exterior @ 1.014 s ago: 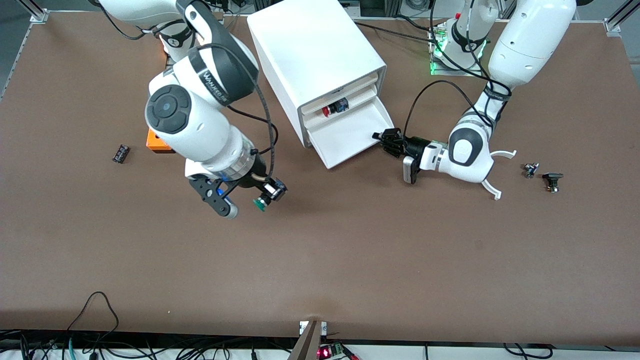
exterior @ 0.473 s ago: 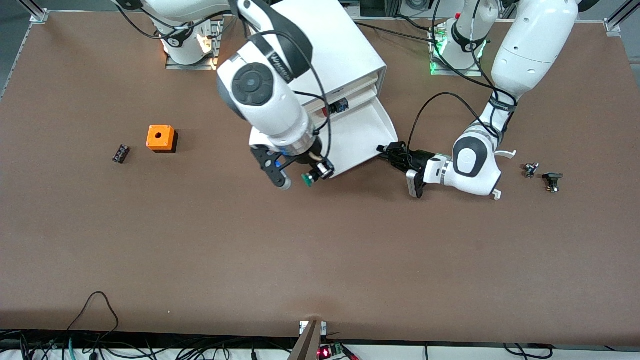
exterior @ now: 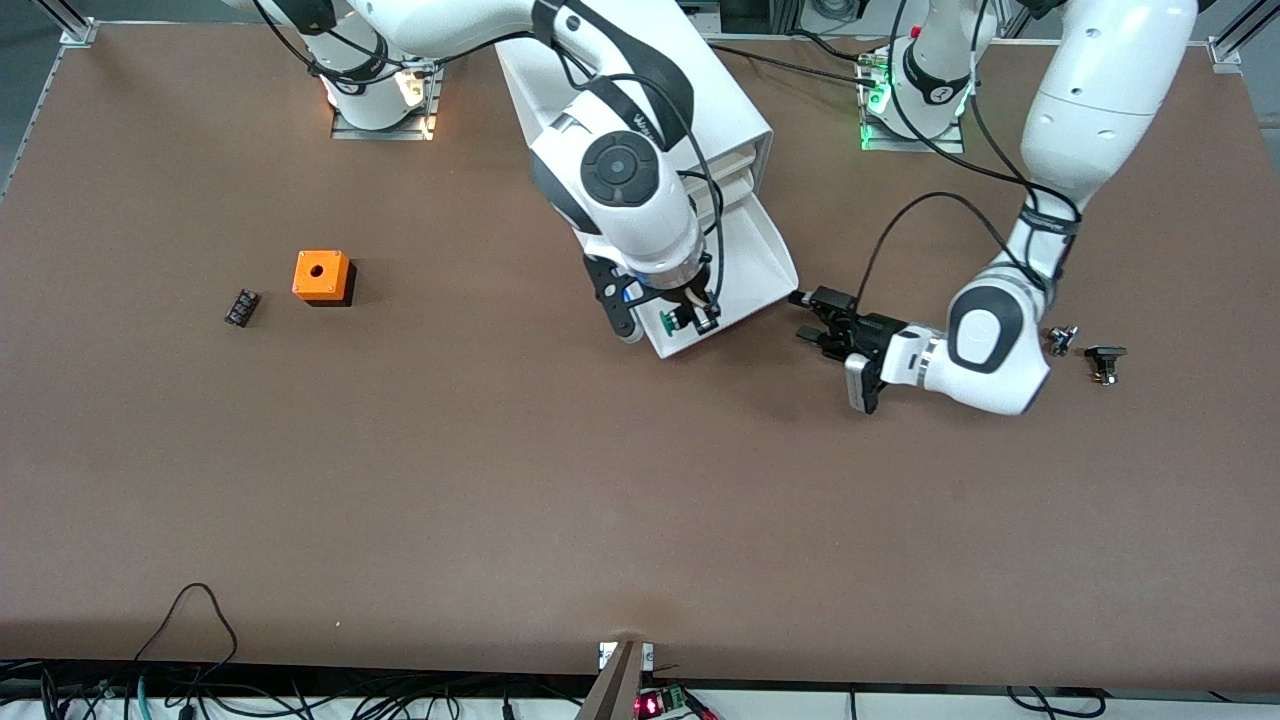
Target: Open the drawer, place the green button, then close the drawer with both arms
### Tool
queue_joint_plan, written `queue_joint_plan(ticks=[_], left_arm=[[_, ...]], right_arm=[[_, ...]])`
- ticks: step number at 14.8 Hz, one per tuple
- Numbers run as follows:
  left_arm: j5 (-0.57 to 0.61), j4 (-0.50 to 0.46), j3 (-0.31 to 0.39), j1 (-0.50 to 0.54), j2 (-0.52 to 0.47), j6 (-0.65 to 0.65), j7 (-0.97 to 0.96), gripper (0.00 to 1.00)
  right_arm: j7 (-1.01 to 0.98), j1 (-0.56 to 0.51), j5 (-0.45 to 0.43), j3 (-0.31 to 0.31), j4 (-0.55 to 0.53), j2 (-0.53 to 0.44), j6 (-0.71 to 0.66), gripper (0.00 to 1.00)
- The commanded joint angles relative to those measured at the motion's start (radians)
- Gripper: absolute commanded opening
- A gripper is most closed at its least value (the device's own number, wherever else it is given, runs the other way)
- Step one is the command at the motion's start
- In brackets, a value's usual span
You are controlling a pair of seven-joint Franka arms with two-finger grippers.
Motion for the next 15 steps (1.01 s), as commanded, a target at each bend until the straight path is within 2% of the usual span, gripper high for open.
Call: queue_joint_plan(ticks=[1, 3, 8, 9, 12, 15], left_arm=[[0.125, 0.129, -0.003, 0.013, -0.041, -0.141, -0.213, 1.0], [0.209, 0.227, -0.003, 0.013, -0.06, -0.231, -0.377, 1.0], [0.366, 0.456, -0.024, -0.006, -0.083, -0.405, -0.776, 1.0], [0.386, 0.484, -0.026, -0.012, -0.094, -0.42, -0.846, 1.0], [0.479, 0.562, -0.027, -0.061, -0.114, -0.431, -1.041, 1.0], [0.616, 0.581, -0.024, -0.11, -0.133, -0.431, -1.123, 1.0]], right_arm=[[0.091, 0.035, 0.004, -0.006, -0.067, 0.004, 0.088, 0.0], [0.139, 0.049, 0.004, -0.006, -0.116, 0.014, 0.157, 0.0], [0.18, 0.069, 0.003, -0.006, -0.12, 0.068, 0.2, 0.0], [0.182, 0.07, 0.004, -0.006, -0.12, 0.069, 0.2, 0.1], [0.179, 0.069, 0.001, -0.006, -0.12, 0.077, 0.2, 0.98], [0.161, 0.049, -0.005, -0.015, -0.11, 0.062, 0.185, 1.0]])
